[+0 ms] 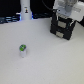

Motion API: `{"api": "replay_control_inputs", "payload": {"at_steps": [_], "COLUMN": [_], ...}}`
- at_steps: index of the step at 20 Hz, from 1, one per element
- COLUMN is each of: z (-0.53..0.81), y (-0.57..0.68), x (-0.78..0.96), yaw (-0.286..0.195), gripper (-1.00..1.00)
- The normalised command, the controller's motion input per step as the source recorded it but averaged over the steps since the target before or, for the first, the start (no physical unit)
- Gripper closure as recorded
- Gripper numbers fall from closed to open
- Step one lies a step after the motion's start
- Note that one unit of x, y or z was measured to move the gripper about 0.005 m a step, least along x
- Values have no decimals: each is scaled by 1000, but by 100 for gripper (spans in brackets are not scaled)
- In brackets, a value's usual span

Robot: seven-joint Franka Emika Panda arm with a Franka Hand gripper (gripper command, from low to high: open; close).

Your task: Open the kcup holder, insert the kcup into the holder, and close the kcup holder

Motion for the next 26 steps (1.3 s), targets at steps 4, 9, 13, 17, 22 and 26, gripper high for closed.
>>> {"api": "replay_control_inputs", "payload": {"at_steps": [4,9,13,17,22,26], "z": [-9,15,67,102,110,163], "y": [-39,-78,-78,-251,-223,-292], "x": [95,276,447,309,711,947], "yaw": [-13,-24,-35,-33,-38,-60], "gripper": [100,100,100,100,100,100]}}
